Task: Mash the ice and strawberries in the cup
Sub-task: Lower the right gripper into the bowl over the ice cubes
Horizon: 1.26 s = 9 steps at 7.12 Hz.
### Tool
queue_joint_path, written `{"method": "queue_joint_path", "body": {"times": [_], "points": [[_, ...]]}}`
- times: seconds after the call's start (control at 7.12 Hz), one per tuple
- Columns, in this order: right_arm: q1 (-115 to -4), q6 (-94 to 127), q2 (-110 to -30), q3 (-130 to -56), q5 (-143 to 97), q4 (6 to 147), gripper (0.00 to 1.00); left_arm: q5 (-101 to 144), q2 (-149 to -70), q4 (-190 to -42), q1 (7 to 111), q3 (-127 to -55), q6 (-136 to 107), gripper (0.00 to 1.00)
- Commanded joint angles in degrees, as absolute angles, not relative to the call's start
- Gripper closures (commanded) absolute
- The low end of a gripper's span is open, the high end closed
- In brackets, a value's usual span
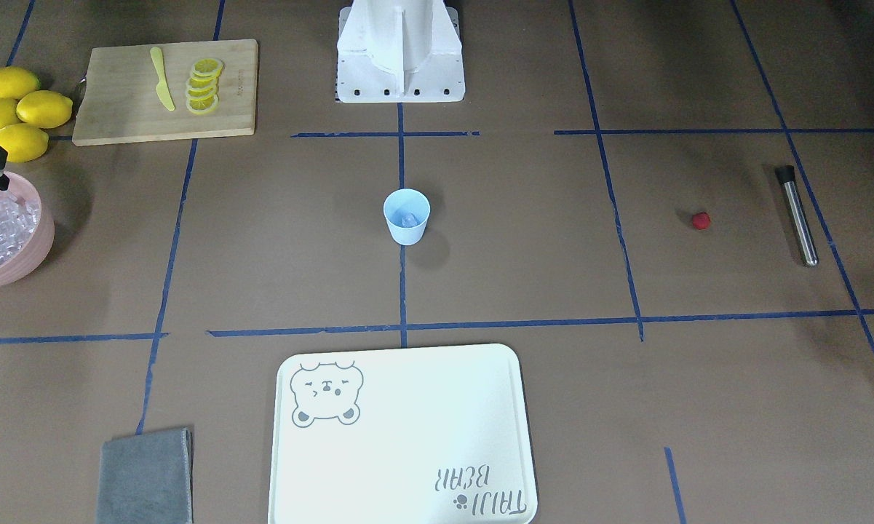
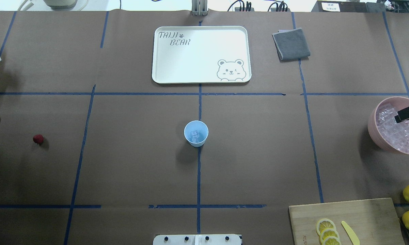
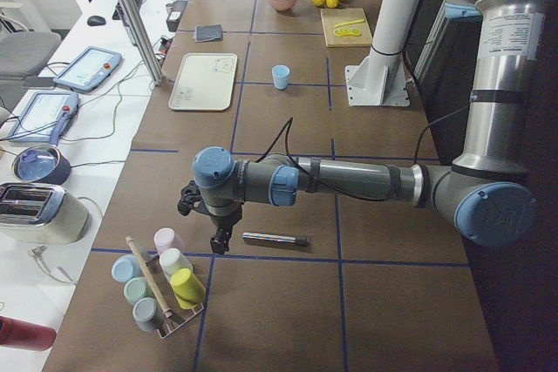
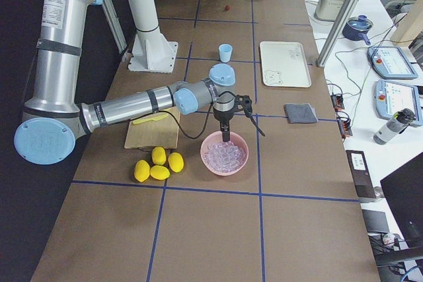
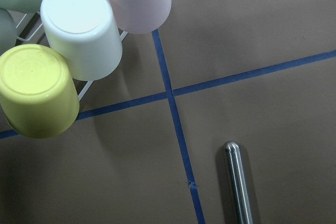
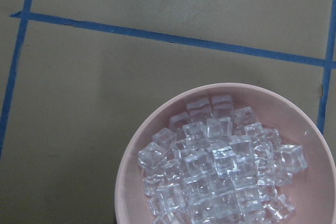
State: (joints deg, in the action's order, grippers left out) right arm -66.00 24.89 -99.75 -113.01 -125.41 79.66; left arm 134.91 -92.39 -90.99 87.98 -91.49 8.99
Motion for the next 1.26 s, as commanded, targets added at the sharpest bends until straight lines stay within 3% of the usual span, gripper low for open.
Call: {"method": "queue_joint_path", "body": {"times": [0.0, 0.42, 0.7, 1.12], "points": [[-66.2, 23.8, -97.0, -108.1, -125.4, 79.6, 0.01, 134.9, -92.5, -91.1, 88.0, -91.6, 9.0, 0.0], [-66.1, 23.7, -93.5, -102.0, -125.5, 79.6, 0.01, 134.9, -92.5, -91.1, 88.0, -91.5, 9.0, 0.0], [-66.1, 23.6, -93.7, -101.7, -125.6, 79.6, 0.09, 134.9, -92.5, -91.1, 88.0, -91.5, 9.0, 0.0], [-65.8, 23.1, -93.5, -99.6, -125.3, 79.5, 0.11, 134.9, -92.5, -91.1, 88.0, -91.6, 9.0, 0.0]]}}
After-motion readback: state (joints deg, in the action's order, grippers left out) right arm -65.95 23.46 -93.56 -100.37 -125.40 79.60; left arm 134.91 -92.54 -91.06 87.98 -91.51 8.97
